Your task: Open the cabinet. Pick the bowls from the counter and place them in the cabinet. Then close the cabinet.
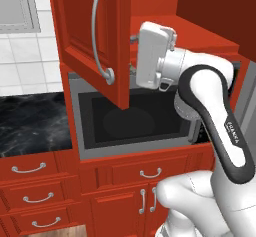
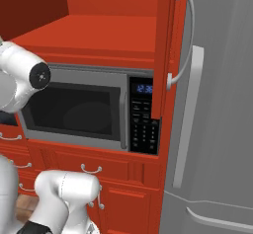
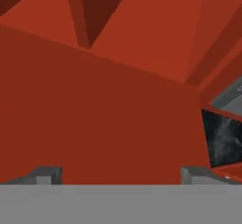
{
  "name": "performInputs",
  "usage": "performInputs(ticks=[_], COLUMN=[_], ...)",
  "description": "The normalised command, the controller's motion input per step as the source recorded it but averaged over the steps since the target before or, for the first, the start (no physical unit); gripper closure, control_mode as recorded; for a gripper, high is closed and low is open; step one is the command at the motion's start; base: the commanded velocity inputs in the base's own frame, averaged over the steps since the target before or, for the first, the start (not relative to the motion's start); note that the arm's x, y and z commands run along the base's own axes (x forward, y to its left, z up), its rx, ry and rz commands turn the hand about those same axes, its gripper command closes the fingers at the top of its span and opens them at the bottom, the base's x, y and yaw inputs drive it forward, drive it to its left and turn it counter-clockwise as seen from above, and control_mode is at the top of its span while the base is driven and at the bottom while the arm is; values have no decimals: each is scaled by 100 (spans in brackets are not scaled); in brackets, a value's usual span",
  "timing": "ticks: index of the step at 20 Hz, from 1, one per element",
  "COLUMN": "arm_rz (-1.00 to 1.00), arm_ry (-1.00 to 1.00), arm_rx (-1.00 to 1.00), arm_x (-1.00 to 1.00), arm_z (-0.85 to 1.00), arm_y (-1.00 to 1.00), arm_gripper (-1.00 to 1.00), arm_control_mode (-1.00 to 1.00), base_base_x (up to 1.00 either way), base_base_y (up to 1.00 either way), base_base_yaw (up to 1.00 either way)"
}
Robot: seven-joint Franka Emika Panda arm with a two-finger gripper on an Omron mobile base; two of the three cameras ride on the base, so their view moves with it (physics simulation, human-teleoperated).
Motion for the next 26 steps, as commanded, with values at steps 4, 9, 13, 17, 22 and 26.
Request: performInputs(ticks=[4,9,13,17,22,26], arm_rz=[9,8,7,5,2,2], arm_ry=[4,6,11,9,9,-4], arm_rx=[1,-1,-1,0,2,0], arm_x=[6,0,0,0,8,-3], arm_z=[0,0,0,0,0,22], arm_y=[74,100,100,95,9,-14], arm_gripper=[-100,-100,-100,-100,-100,-100], arm_control_mode=[-100,-100,-100,-100,-100,-100], base_base_x=[0,0,0,0,0,0], base_base_y=[0,0,0,0,0,0], base_base_yaw=[0,0,0,0,0,0])
